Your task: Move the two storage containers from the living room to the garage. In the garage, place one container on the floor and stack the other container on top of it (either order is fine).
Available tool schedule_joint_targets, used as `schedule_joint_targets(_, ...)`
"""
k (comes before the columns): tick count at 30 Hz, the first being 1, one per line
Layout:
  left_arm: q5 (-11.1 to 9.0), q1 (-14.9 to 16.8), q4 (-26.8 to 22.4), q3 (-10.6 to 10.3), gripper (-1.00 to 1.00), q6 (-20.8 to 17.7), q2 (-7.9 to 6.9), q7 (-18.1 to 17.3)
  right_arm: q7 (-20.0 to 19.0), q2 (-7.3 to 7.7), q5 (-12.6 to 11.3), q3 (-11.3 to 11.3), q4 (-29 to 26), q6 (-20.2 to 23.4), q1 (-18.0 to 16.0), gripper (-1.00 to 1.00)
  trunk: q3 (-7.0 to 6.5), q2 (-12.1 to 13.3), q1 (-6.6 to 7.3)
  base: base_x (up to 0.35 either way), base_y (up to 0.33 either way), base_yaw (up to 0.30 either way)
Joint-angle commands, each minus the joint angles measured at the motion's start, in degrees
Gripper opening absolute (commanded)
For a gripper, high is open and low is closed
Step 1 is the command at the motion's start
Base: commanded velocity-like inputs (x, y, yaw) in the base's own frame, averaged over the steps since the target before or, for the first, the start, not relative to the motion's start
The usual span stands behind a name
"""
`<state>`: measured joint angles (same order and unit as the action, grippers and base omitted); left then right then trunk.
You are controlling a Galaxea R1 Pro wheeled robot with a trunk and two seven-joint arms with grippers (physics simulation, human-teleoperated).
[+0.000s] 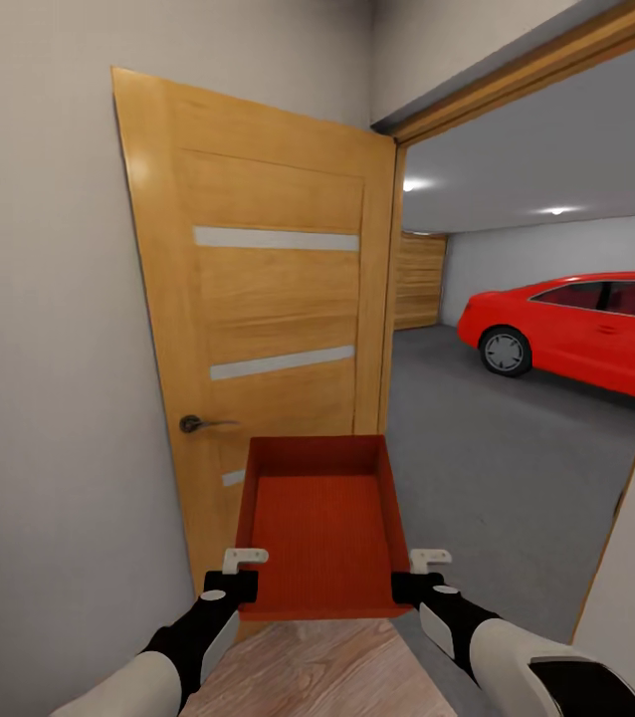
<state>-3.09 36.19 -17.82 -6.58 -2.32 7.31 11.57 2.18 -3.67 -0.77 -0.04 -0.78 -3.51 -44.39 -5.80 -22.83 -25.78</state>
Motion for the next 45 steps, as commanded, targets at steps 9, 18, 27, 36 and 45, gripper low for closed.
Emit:
schedule_joint_targets(9, -2.39, 0.02, -0.11, -2.55, -1.0, -0.26, -0.59, 0.75, 0.73, 0.11, -0.01, -0.65, 0.08, -0.31, 0.01, -1.0, 0.03, -0.09, 0.0, 0.0, 0.0, 0.0)
schedule_joint_targets(18, -3.38, 0.02, -0.11, -3.34, -1.0, -0.23, -0.63, 0.83, 0.66, 0.15, 0.0, -0.61, 0.07, -0.1, 0.01, -1.0, 0.03, -0.09, 0.0, 0.0, 0.0, 0.0)
schedule_joint_targets(27, 0.19, 0.02, -0.11, 1.92, -1.0, -0.23, -0.63, 0.83, 1.06, 0.25, 0.05, -1.44, 0.07, -0.3, -0.01, -1.0, 0.03, -0.09, 0.0, 0.0, 0.0, 0.0)
schedule_joint_targets(36, 0.18, 0.02, -0.14, 1.92, -1.0, -0.23, -0.63, 0.83, 1.06, 0.29, 0.05, -1.43, 0.06, -0.3, 0.0, -1.0, 0.03, -0.09, 0.0, 0.0, 0.0, 0.0)
schedule_joint_targets(45, 0.19, 0.02, -0.2, 1.9, -1.0, -0.18, -0.63, 0.83, 1.63, 0.09, -0.01, -1.45, 0.04, 0.07, 0.0, -1.0, 0.03, -0.09, 0.0, 0.0, 0.0, -0.103)
